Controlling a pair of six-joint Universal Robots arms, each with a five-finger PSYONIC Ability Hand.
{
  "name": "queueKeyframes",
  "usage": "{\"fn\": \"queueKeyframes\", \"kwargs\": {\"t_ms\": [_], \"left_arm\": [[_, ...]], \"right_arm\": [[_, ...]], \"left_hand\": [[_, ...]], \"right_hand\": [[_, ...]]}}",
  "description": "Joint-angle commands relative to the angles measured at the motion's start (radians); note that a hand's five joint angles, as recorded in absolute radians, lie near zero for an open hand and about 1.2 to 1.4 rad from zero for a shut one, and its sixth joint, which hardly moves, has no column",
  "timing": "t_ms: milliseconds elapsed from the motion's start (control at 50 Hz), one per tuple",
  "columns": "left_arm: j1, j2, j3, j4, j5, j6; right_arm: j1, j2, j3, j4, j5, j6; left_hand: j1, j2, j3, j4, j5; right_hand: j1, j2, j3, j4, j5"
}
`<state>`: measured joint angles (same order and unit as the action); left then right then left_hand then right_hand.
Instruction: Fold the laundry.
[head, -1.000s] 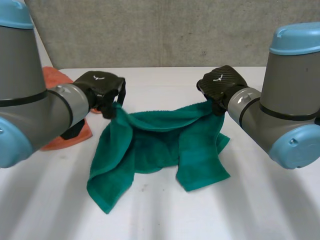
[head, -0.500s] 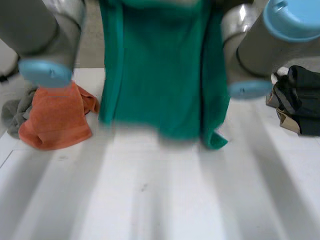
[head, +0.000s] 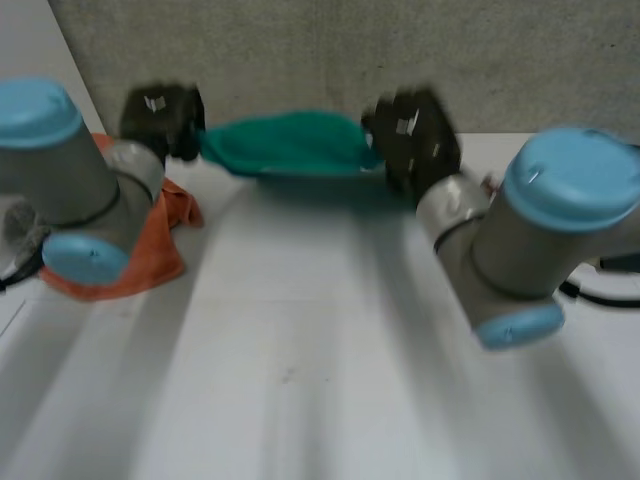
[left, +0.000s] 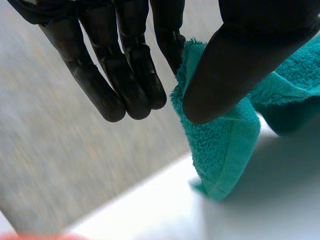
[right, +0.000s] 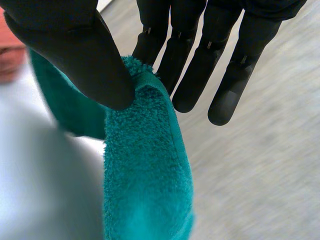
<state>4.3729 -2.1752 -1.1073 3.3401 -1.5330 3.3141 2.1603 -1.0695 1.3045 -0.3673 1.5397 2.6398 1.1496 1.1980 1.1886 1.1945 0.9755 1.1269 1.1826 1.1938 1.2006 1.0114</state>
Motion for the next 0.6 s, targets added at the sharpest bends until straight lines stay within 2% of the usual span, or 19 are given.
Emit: {"fn": "queueKeyframes", "kwargs": {"t_ms": [20,40,140,180,200,240,280,360,600], "left_arm": [[0.020,-0.067,-0.106,-0.030,0.011,0.169],[0.022,-0.080,-0.117,-0.057,-0.001,0.227],[0.025,-0.100,-0.128,-0.125,-0.047,0.373],[0.025,-0.095,-0.134,-0.136,-0.055,0.397],[0.024,-0.084,-0.141,-0.140,-0.061,0.401],[0.020,-0.072,-0.155,-0.140,-0.059,0.394],[0.011,-0.051,-0.175,-0.136,-0.052,0.374],[-0.009,-0.023,-0.212,-0.122,-0.050,0.349],[-0.036,-0.024,-0.270,-0.102,-0.059,0.344]], "right_arm": [[0.026,0.166,0.045,0.025,0.023,0.011],[0.030,0.193,0.035,0.040,0.043,0.014],[0.049,0.229,0.006,0.096,0.099,0.022],[0.052,0.226,0.004,0.105,0.108,0.028],[0.053,0.220,0.005,0.108,0.108,0.035],[0.055,0.212,0.009,0.108,0.108,0.046],[0.059,0.203,0.015,0.108,0.108,0.063],[0.062,0.198,0.016,0.110,0.111,0.086],[0.065,0.161,-0.008,0.136,0.115,0.137]], "left_hand": [[0.247,0.198,0.208,0.202,0.246],[0.247,0.198,0.208,0.202,0.246],[0.212,0.164,0.173,0.167,0.212],[0.037,-0.012,-0.002,-0.008,0.036],[-0.223,-0.271,-0.262,-0.268,-0.224],[-0.471,-0.520,-0.510,-0.516,-0.472],[-0.618,-0.667,-0.657,-0.663,-0.619],[-0.771,-0.820,-0.810,-0.816,-0.772],[-0.801,-0.850,-0.840,-0.846,-0.802]], "right_hand": [[0.269,0.214,0.202,0.196,0.210],[0.269,0.214,0.202,0.196,0.210],[0.269,0.214,0.202,0.196,0.210],[0.269,0.214,0.202,0.196,0.210],[0.269,0.214,0.202,0.196,0.210],[0.269,0.214,0.202,0.196,0.210],[0.269,0.214,0.202,0.196,0.210],[0.269,0.214,0.202,0.196,0.210],[0.269,0.214,0.202,0.196,0.210]]}}
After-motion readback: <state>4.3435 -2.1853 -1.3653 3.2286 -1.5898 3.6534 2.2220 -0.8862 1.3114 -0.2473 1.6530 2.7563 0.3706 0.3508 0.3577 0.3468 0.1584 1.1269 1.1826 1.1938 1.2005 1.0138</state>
